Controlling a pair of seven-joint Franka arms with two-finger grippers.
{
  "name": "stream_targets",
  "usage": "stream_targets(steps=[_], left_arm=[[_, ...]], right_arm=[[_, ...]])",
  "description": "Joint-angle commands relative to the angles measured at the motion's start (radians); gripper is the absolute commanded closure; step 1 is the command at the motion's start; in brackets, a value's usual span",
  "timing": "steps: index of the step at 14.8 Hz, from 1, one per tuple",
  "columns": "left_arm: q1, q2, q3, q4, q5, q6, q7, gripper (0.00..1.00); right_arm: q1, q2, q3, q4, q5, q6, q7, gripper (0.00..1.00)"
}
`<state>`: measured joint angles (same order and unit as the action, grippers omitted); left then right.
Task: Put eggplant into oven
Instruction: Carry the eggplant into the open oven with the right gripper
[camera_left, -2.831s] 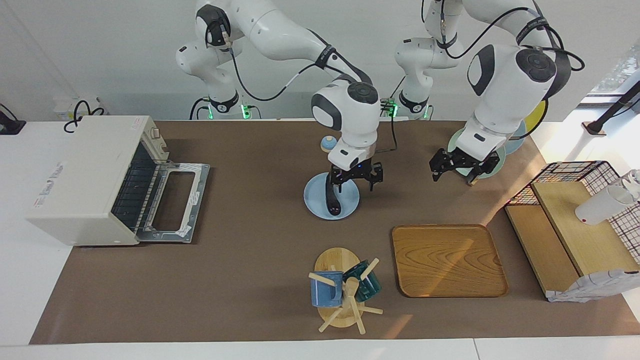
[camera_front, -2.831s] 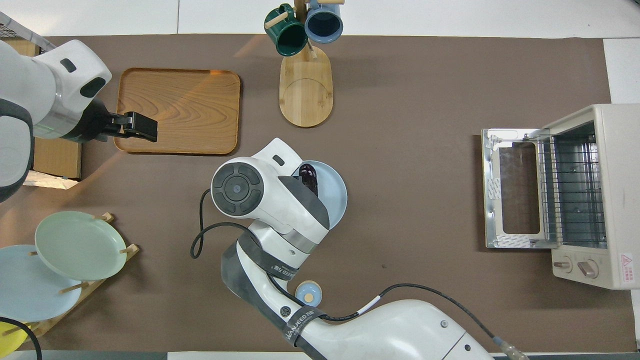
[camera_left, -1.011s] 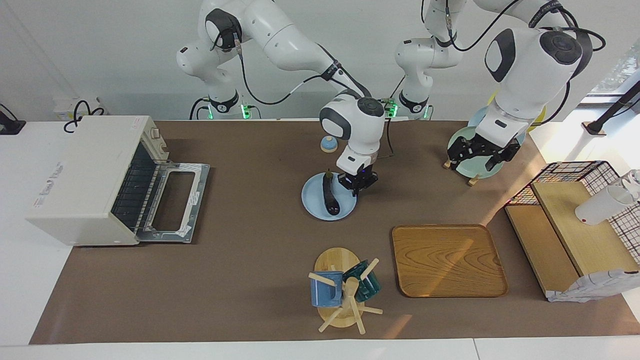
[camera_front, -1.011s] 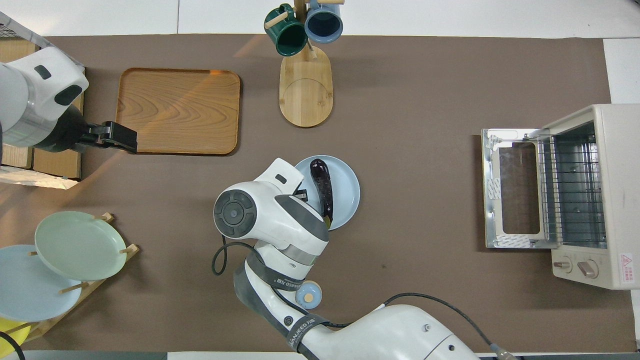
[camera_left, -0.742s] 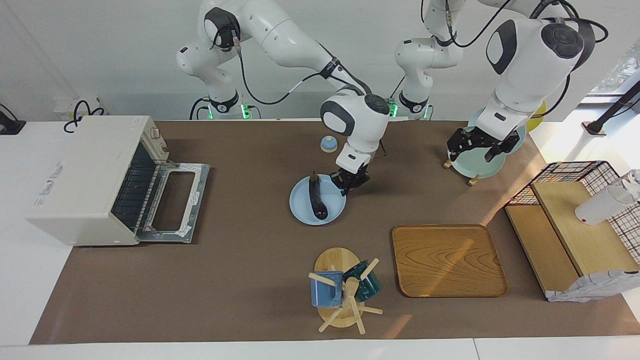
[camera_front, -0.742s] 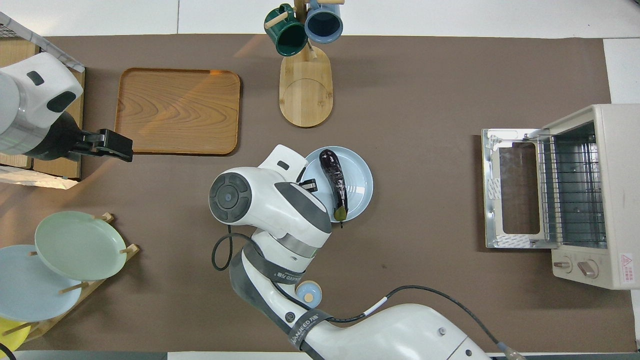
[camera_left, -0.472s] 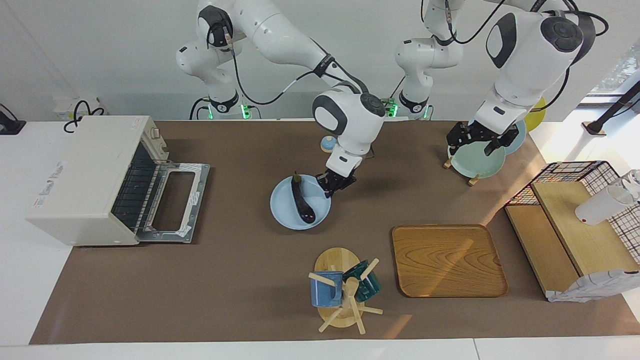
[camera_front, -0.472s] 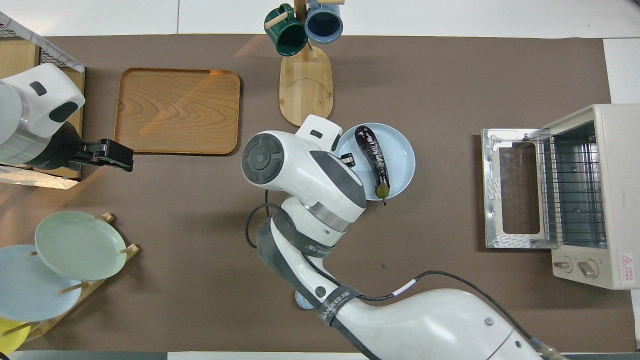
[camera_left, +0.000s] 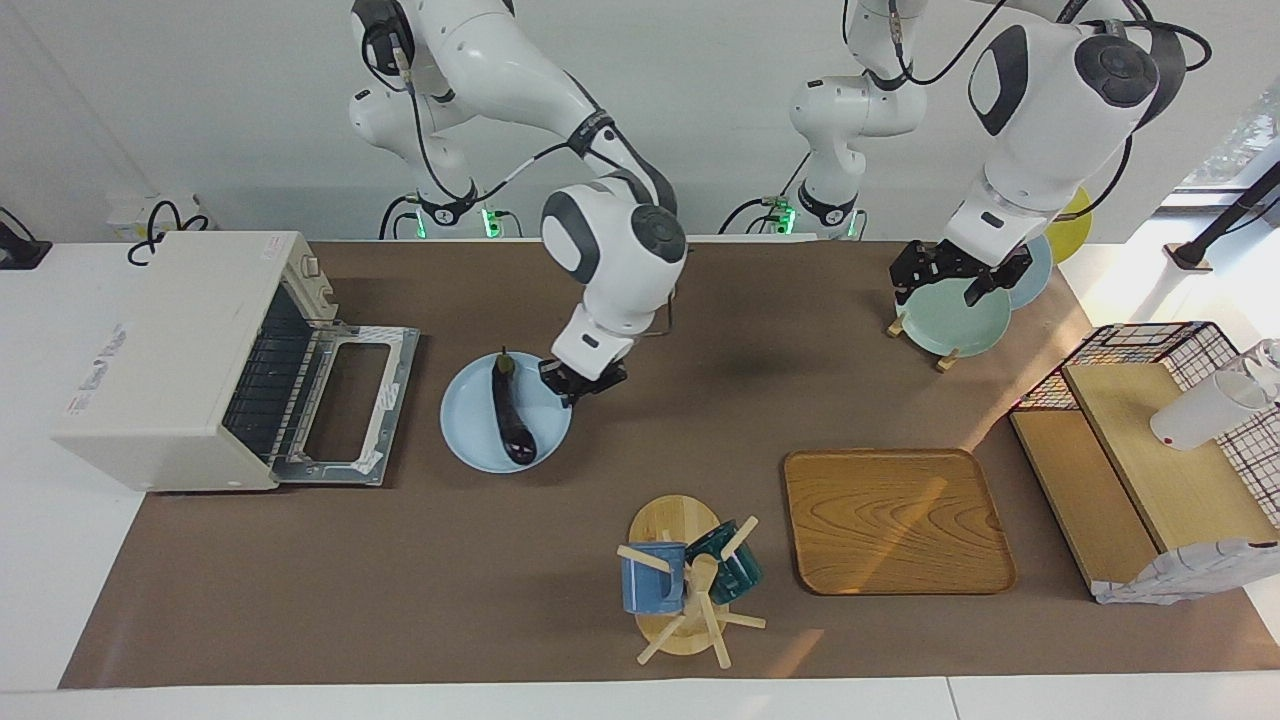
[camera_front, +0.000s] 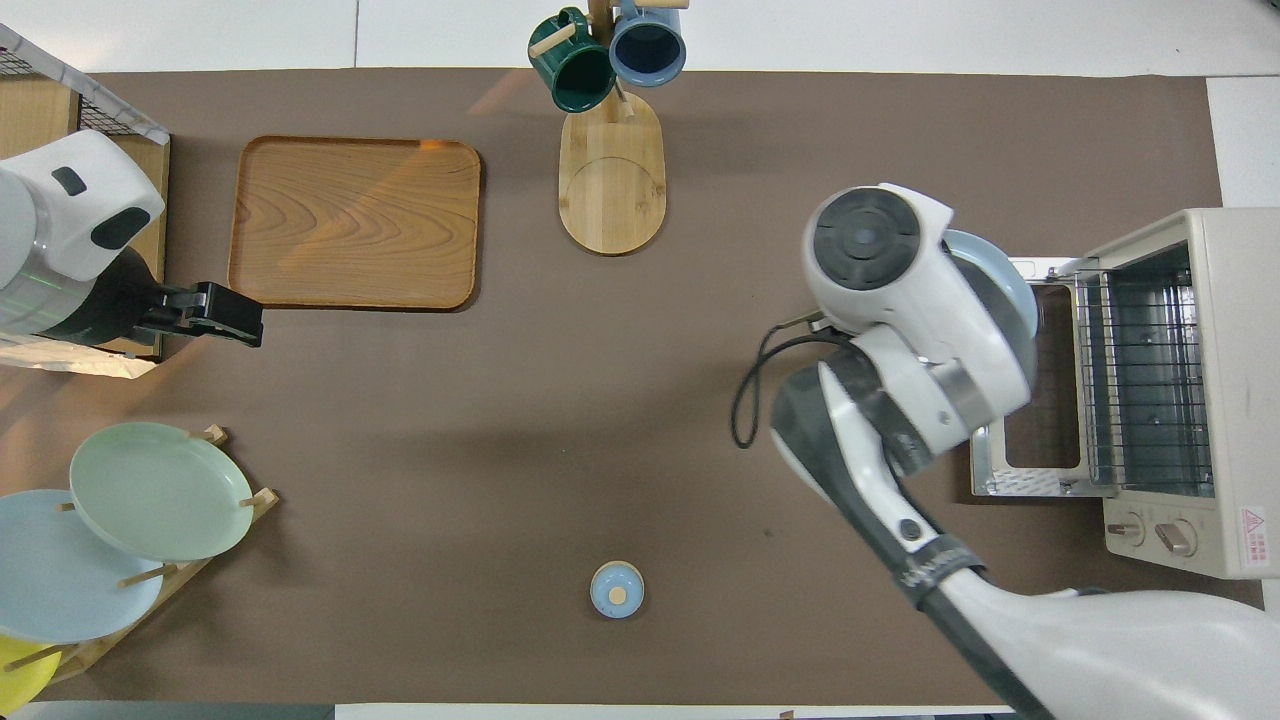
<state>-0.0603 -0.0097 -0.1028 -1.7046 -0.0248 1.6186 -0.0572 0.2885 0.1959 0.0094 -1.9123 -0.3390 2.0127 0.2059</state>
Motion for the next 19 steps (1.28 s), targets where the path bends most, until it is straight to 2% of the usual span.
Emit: stream_targets(steps=[1,3,5,7,10,19], left_arm=[[0.002,-0.013,0.002,0.000,-0.006,-0.006,0.000,0.00],[0.002,-0.013,0.002,0.000,-0.004,-0.003,0.000,0.00],[0.002,-0.013,0.002,0.000,-0.004,-0.005,0.002,0.00],[0.002,-0.015,0.002,0.000,-0.004,-0.002,0.002,0.00],[0.002,-0.013,0.002,0.000,-0.004,0.004,0.000,0.00],[0.004,-0.016,0.002,-0.001,-0.004,0.006,0.000,0.00]], right_arm=[[-0.136,-0.208,0.020,-0.252,-0.008,0.110,-0.133,1.00],[-0.170,-0.272,0.020,-0.293,-0.002,0.098,-0.198,1.00],[-0.263,-0.332,0.017,-0.355,0.020,0.110,-0.303,1.00],[-0.340,-0.374,0.015,-0.405,0.109,0.116,-0.408,1.00],[-0.345,-0.383,0.014,-0.450,0.114,0.188,-0.410,1.00],[-0.380,-0.303,0.014,-0.453,0.114,0.287,-0.430,1.00]])
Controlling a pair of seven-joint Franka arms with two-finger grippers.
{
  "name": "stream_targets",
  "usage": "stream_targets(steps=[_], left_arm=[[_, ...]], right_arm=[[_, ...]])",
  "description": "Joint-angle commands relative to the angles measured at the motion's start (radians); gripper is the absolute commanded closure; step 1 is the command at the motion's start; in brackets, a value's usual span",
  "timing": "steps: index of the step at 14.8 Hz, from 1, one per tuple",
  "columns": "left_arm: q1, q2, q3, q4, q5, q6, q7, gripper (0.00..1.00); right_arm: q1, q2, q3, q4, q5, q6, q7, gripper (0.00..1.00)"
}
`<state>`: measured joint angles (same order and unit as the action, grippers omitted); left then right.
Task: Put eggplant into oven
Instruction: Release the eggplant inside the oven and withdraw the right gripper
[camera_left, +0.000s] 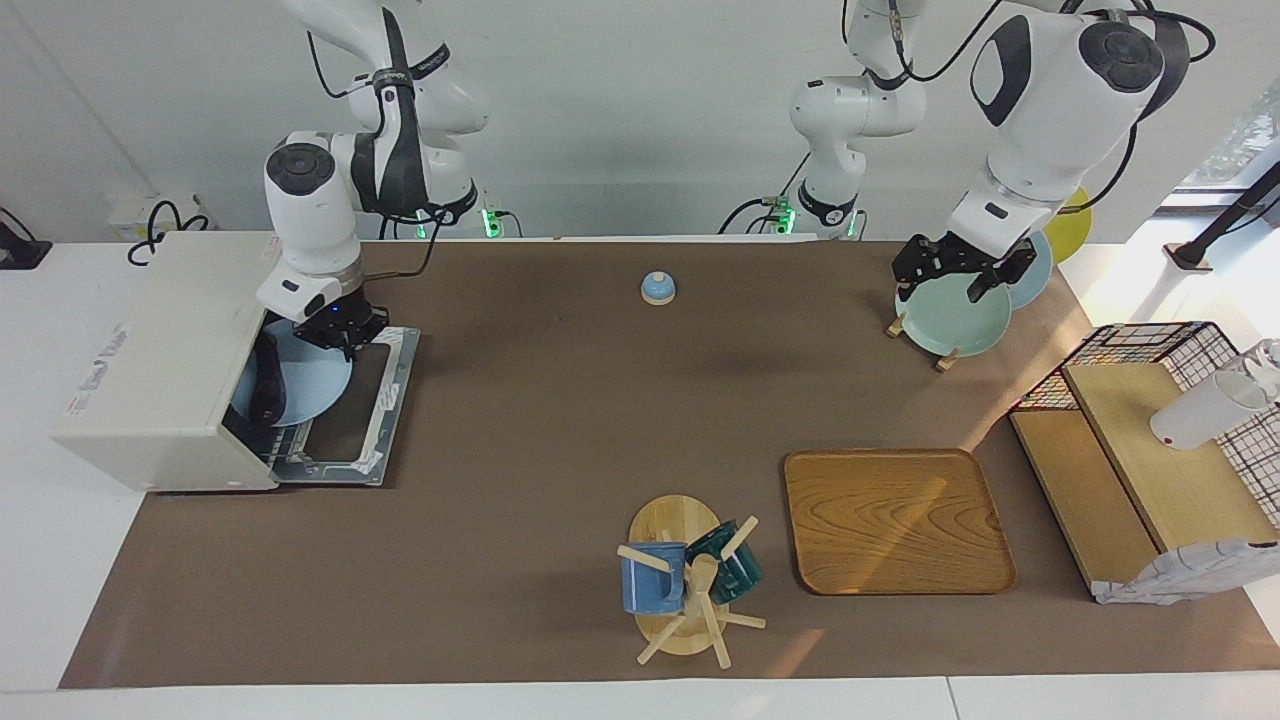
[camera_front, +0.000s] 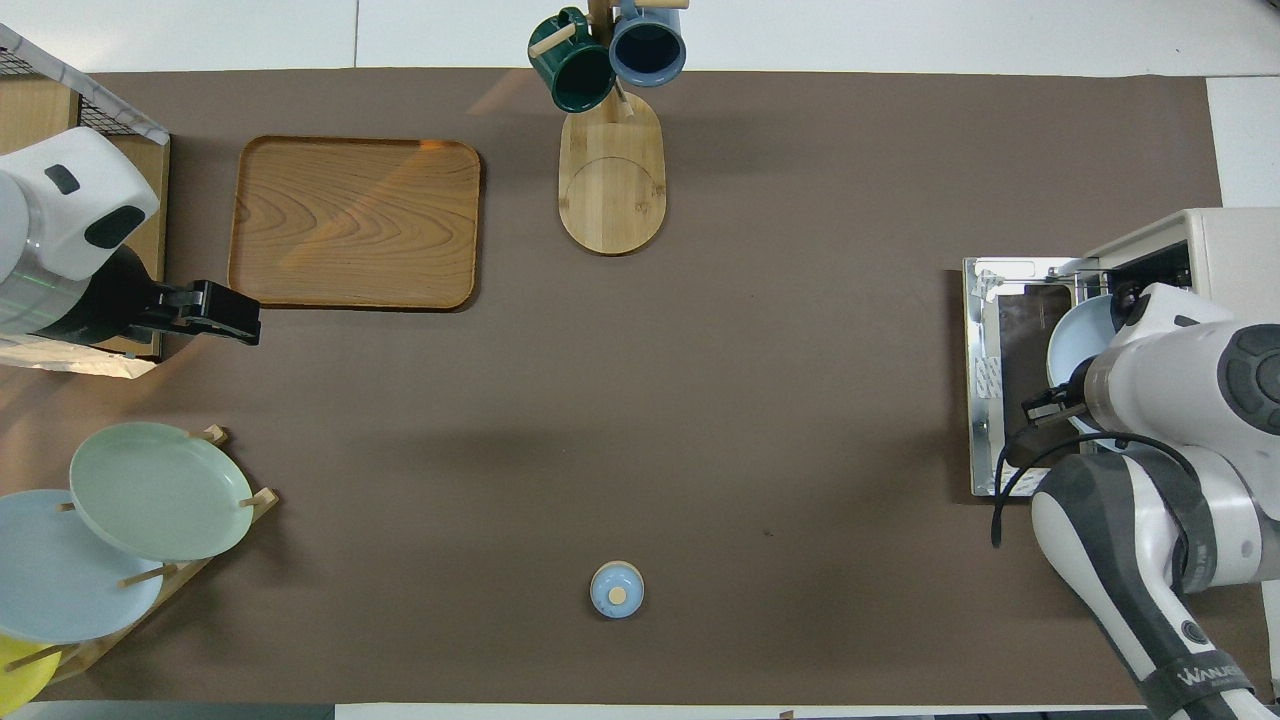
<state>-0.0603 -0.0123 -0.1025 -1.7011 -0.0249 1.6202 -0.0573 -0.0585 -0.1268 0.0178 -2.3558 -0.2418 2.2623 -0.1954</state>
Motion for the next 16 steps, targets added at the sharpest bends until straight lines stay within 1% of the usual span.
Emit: stream_targets(steps=[1,3,4,6,8,9,10,11,12,13,14,16], left_arm=[[0.004,-0.014,0.001,-0.005,-0.004,0.004,0.001,0.00],[0.004,-0.014,0.001,-0.006,-0.004,0.006,0.001,0.00],[0.004,-0.014,0.001,-0.005,-0.004,0.006,0.001,0.00],[0.004,-0.014,0.001,-0.005,-0.004,0.013,0.001,0.00],[0.004,-0.014,0.001,-0.005,-0.004,0.014,0.001,0.00],[0.004,-0.014,0.001,-0.005,-0.004,0.014,0.002,0.00],[0.004,-0.014,0.001,-0.006,-0.004,0.014,0.004,0.00],[0.004,-0.015,0.001,-0.006,-0.004,0.014,0.002,0.00],[0.004,-0.015,0.001,-0.006,-0.004,0.014,0.002,0.00],[0.004,-0.017,0.000,-0.006,-0.004,0.014,0.002,0.00],[0.004,-0.017,0.001,-0.006,-0.004,0.014,0.002,0.00],[0.004,-0.017,0.001,-0.006,-0.004,0.014,0.001,0.00]], right_arm=[[-0.040,0.019,0.005,-0.010,0.016,0.034,-0.030,1.00],[-0.032,0.022,0.007,-0.004,0.016,0.033,-0.021,1.00],[-0.032,0.024,0.008,0.000,0.016,0.029,-0.021,0.98],[-0.031,0.029,0.011,0.016,0.018,0.017,-0.022,0.87],[-0.008,0.052,0.022,0.093,0.030,-0.061,-0.024,0.78],[0.027,0.064,0.021,0.140,0.051,-0.116,-0.021,0.75],[0.046,0.075,0.022,0.185,0.076,-0.159,-0.016,0.75],[0.064,0.087,0.022,0.208,0.084,-0.176,0.005,0.76],[0.090,0.090,0.022,0.211,0.084,-0.159,0.049,0.90],[0.120,0.096,0.022,0.210,0.084,-0.132,0.113,1.00],[0.149,0.127,0.022,0.208,0.084,-0.097,0.178,1.00],[0.158,0.179,0.022,0.207,0.084,-0.043,0.241,1.00]])
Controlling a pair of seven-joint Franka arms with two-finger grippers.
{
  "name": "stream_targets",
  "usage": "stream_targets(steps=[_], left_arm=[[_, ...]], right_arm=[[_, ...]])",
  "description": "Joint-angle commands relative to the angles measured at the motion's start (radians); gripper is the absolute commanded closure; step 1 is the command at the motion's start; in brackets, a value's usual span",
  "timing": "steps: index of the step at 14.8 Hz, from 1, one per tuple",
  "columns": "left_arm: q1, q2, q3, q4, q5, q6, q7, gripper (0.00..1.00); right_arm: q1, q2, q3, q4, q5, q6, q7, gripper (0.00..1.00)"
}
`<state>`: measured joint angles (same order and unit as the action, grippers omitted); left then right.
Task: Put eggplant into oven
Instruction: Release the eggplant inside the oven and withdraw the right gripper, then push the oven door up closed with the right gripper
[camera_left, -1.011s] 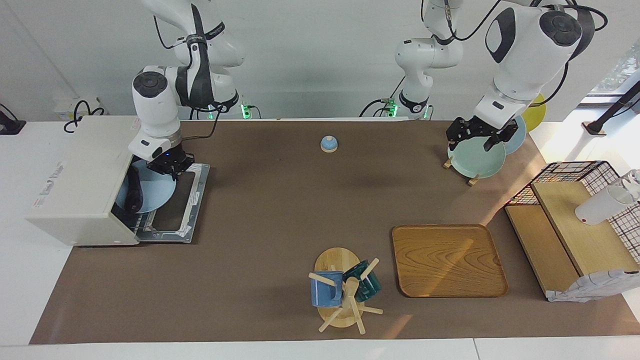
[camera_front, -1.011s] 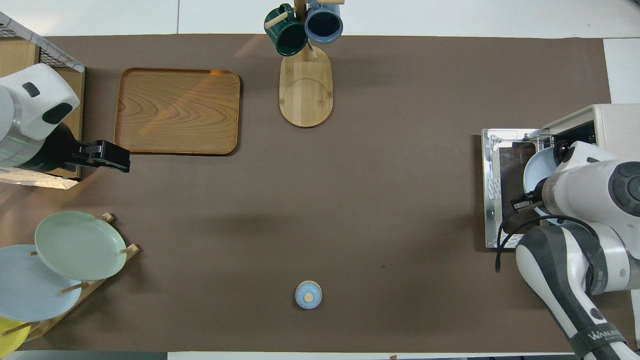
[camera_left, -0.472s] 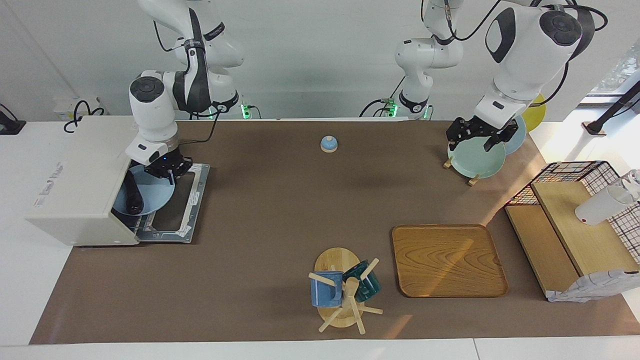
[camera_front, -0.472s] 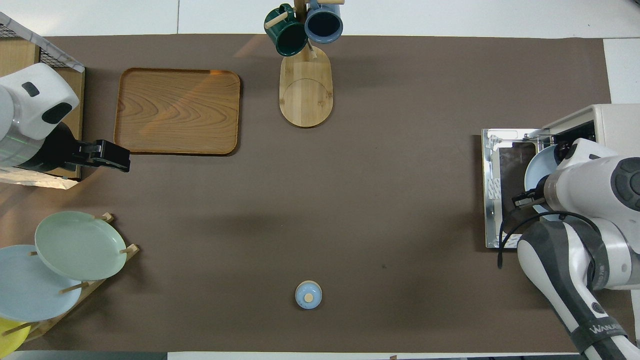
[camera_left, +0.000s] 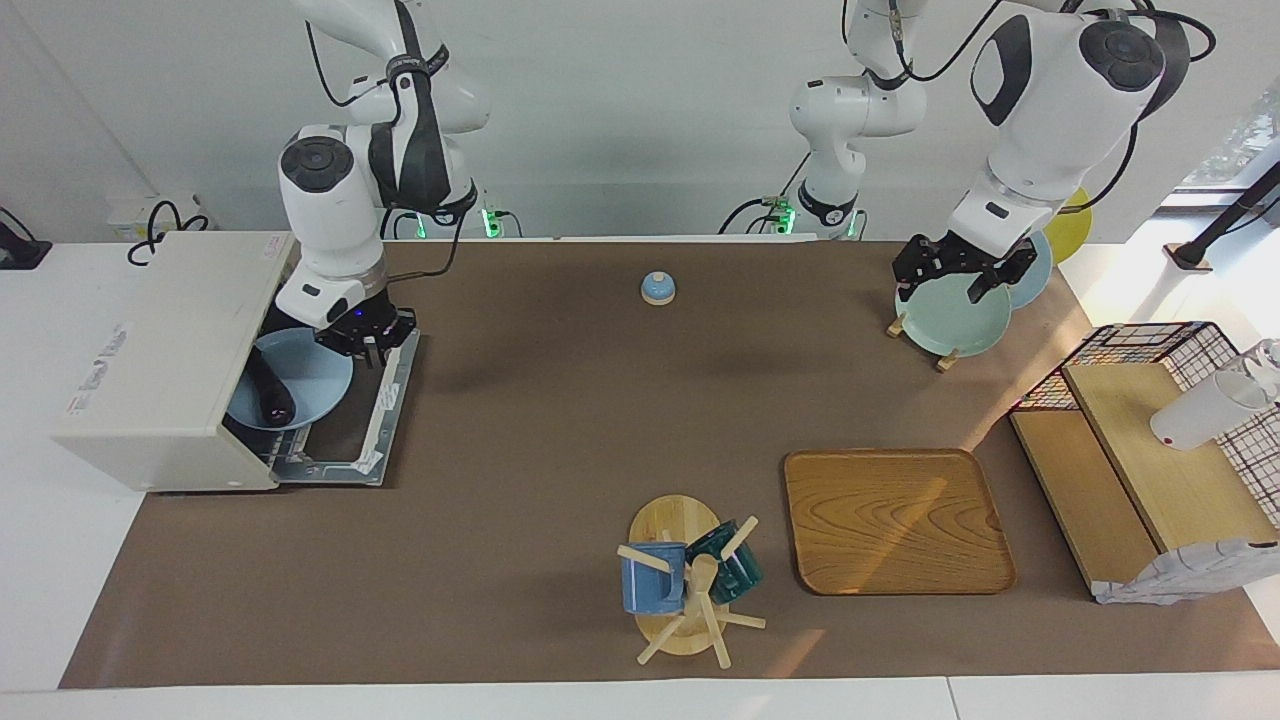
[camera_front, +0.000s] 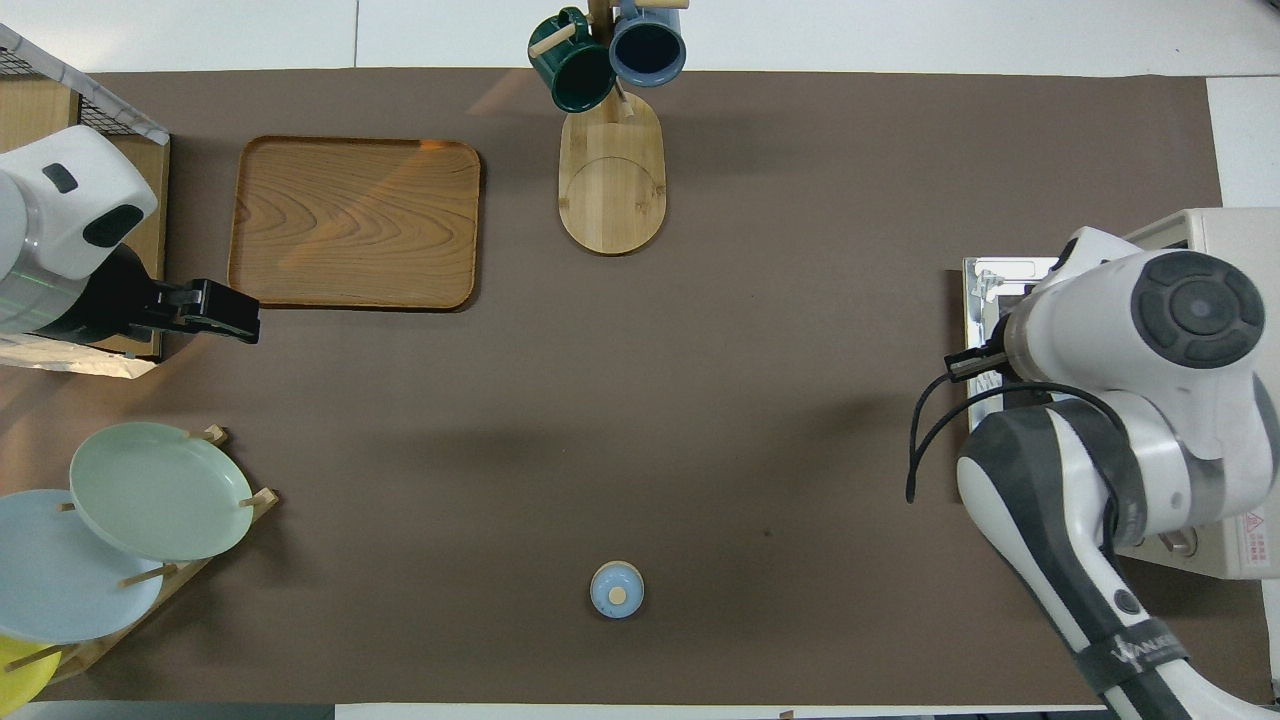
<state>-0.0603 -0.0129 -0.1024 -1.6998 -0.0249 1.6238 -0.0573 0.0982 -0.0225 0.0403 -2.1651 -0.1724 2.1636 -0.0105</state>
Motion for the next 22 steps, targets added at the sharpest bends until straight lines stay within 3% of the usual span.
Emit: stream_targets(steps=[1,8,14,22], left_arm=[[0.004,-0.016,0.001,-0.007,-0.004,0.010,0.001,0.00],[0.004,-0.018,-0.002,-0.011,-0.004,0.010,0.004,0.00],[0.001,-0.018,-0.002,-0.009,-0.004,0.010,0.004,0.00],[-0.001,-0.018,-0.002,-0.011,-0.006,0.013,0.004,0.00]], right_arm=[[0.001,0.091,0.000,0.008,0.014,0.076,0.075,1.00],[-0.011,0.148,-0.005,-0.039,-0.006,0.087,0.142,1.00],[-0.028,0.145,-0.007,-0.090,-0.013,0.120,0.144,1.00],[-0.035,0.147,-0.007,-0.101,-0.139,0.114,0.142,1.00]])
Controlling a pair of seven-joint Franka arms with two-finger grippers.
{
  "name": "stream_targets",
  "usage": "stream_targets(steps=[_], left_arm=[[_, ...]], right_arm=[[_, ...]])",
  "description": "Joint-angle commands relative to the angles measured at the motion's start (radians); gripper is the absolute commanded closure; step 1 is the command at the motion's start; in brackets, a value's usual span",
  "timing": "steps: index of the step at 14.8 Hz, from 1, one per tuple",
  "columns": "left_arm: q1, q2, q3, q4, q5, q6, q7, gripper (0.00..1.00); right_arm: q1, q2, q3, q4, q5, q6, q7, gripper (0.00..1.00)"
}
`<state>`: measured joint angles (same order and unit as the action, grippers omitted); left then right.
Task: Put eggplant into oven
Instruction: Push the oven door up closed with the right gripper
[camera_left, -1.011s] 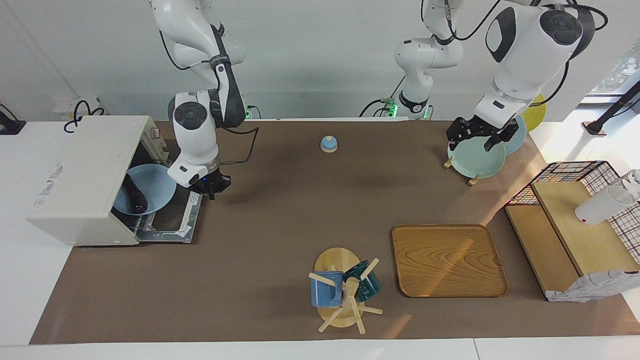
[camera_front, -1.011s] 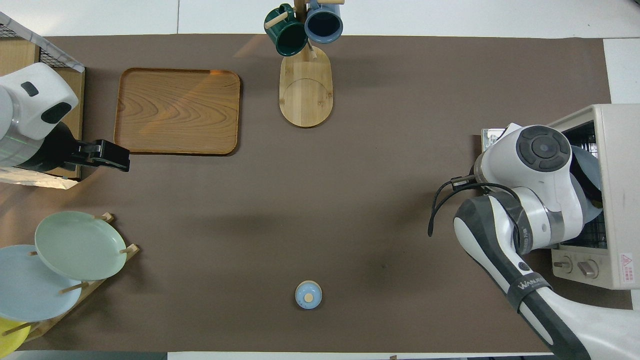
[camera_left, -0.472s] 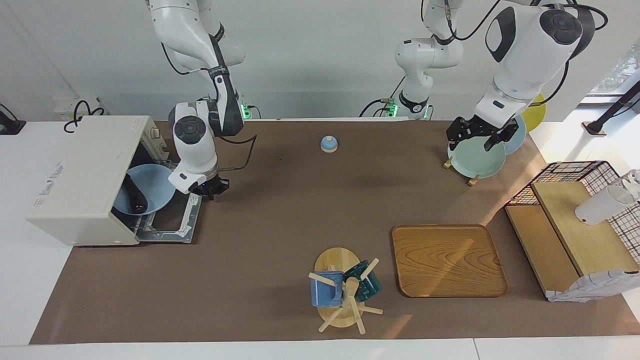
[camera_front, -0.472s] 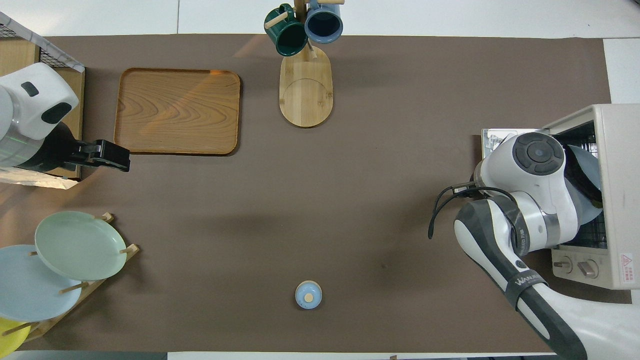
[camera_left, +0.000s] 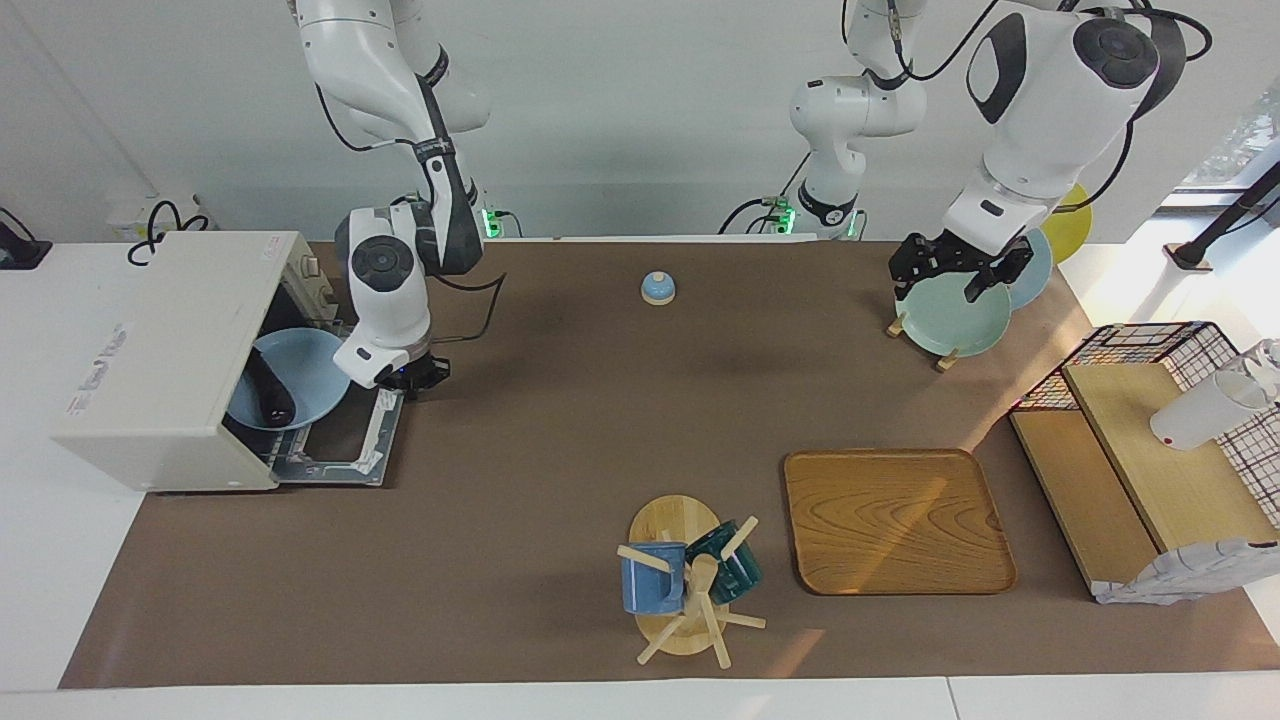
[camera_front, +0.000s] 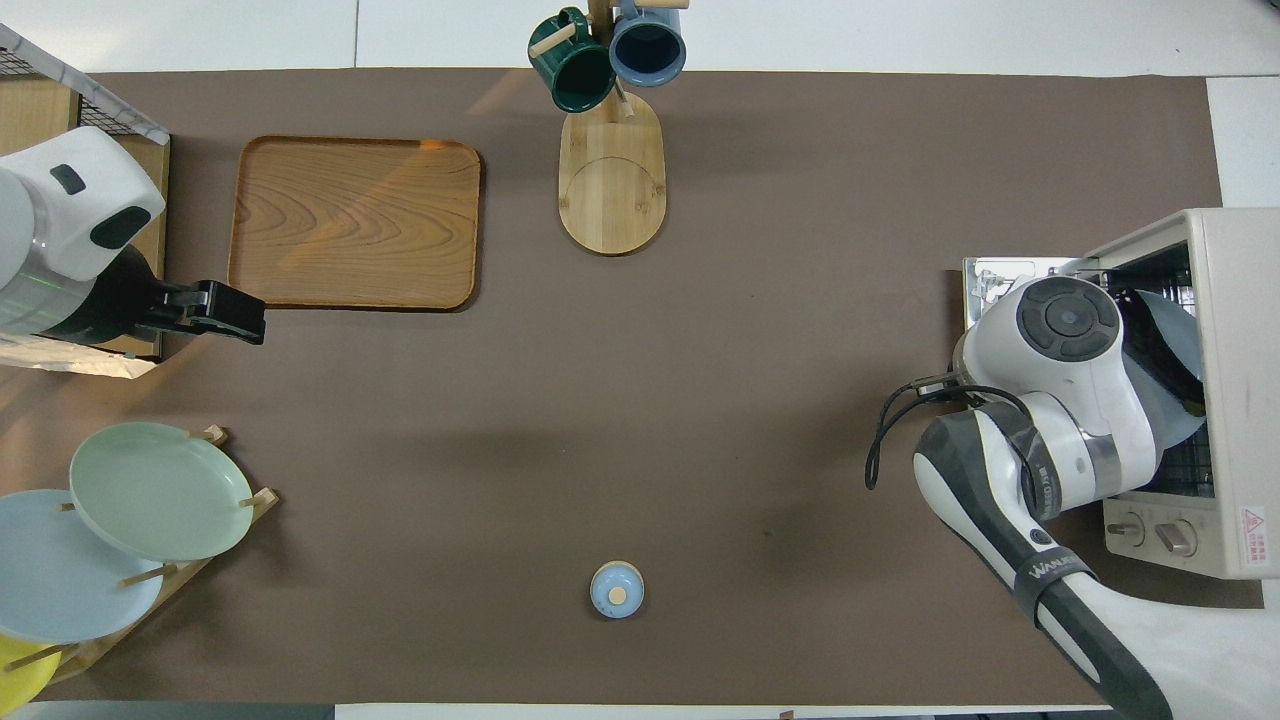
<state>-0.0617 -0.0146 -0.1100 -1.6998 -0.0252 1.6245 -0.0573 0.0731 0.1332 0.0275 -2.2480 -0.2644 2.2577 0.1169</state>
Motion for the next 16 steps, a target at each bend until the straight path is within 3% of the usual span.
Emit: stream_targets(steps=[1,3,9,16], left_arm=[[0.003,-0.016,0.006,-0.009,-0.005,0.012,0.005,0.00],[0.005,-0.016,0.006,-0.011,-0.005,0.014,0.007,0.00],[0.005,-0.016,0.006,-0.011,-0.005,0.018,0.005,0.00],[0.000,-0.016,0.006,-0.009,-0.005,0.025,0.007,0.00]], right_arm=[[-0.009,-0.009,0.006,-0.016,-0.074,0.017,0.013,1.00],[-0.003,-0.009,0.009,-0.002,-0.186,-0.018,0.009,1.00],[-0.007,-0.007,0.014,0.200,-0.196,-0.259,-0.118,1.00],[-0.127,-0.112,0.002,0.217,-0.176,-0.348,-0.317,1.00]])
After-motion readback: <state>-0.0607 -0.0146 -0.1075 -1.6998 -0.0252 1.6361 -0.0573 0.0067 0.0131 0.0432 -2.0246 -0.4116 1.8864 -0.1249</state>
